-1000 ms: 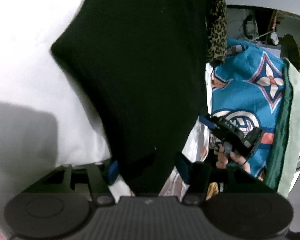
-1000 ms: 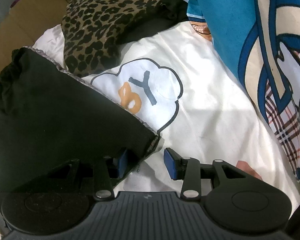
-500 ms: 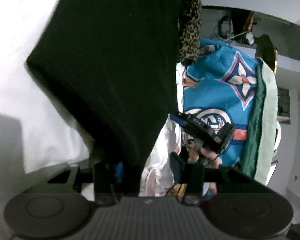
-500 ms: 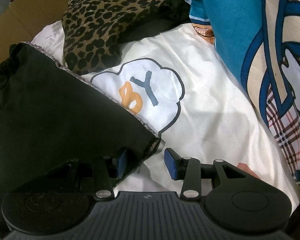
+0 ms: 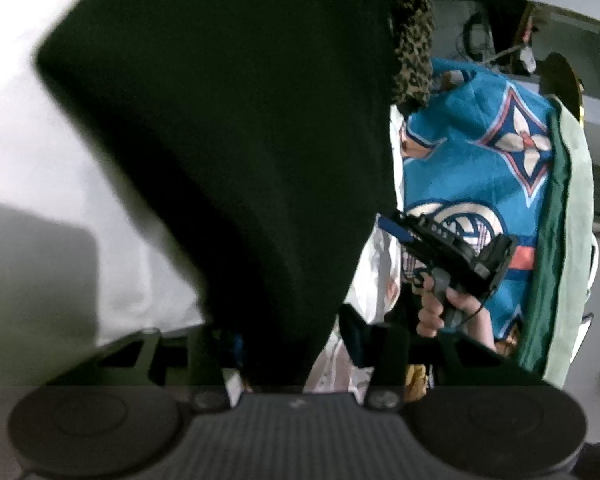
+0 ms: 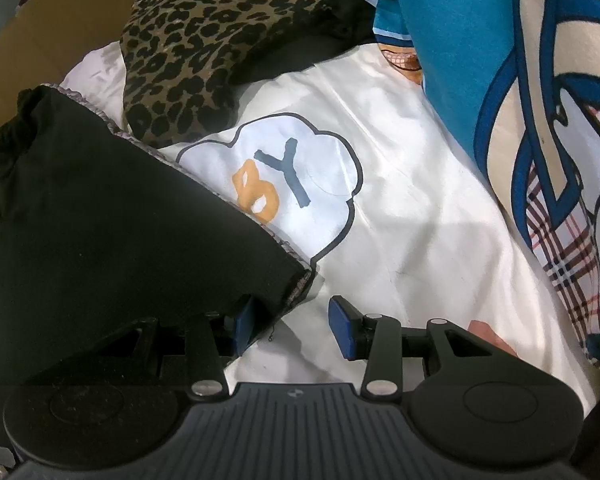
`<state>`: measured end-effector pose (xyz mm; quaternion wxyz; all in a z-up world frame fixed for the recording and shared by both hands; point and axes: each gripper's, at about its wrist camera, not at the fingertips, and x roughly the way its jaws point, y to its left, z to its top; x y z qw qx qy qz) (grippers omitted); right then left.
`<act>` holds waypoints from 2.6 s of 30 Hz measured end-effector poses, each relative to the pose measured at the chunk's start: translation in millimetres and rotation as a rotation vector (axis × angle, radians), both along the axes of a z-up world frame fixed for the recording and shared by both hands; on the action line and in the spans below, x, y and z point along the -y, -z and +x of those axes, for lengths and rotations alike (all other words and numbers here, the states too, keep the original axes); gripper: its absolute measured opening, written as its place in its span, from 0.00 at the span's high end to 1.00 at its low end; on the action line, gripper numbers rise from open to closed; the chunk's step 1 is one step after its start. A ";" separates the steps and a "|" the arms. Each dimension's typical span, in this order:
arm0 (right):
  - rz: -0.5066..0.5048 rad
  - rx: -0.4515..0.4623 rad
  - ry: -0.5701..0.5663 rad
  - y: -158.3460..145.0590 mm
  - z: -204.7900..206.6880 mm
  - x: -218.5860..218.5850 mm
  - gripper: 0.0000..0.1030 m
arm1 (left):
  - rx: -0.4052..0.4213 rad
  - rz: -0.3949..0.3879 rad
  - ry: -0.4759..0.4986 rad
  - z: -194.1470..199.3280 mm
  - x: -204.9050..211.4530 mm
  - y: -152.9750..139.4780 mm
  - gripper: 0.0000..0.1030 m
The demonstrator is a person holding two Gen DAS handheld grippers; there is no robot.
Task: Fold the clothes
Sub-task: 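Hold the hoodie with the left gripper while the right gripper presses the fold flat, then grasp the folded hoodie edge with the right gripper beside the left gripper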
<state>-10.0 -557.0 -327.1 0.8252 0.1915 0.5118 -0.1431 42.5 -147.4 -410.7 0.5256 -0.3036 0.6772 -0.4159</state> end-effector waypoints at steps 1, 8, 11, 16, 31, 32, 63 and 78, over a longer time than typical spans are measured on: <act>0.000 0.001 0.002 -0.4 0.5 0.3 0.53 | -0.004 -0.005 0.006 -2.3 2.2 0.3 0.56; 0.014 0.036 -0.010 -8.6 2.2 10.9 0.53 | -0.070 -0.013 -0.043 -12.5 0.4 10.8 0.66; 0.003 0.040 -0.021 -11.1 1.1 16.7 0.53 | -0.097 -0.009 -0.083 -12.7 -1.0 14.9 0.87; 0.034 0.061 -0.023 -12.2 0.1 24.9 0.53 | -0.102 -0.001 -0.096 -17.3 -11.9 17.5 0.93; 0.051 0.033 -0.357 -7.1 32.9 13.7 0.54 | -0.073 0.011 -0.082 -17.0 -44.1 -4.7 0.94; 0.048 0.024 -0.373 -4.8 34.6 12.8 0.54 | -0.075 0.014 -0.083 -17.8 -43.0 -4.8 0.94; 0.119 -0.061 -0.455 2.8 42.9 -2.7 0.94 | -0.084 -0.057 -0.073 -9.2 -42.7 -29.4 0.94; 0.441 -0.039 -0.441 -44.3 16.7 -66.7 0.95 | 0.017 -0.065 -0.058 25.8 -111.9 -114.0 0.94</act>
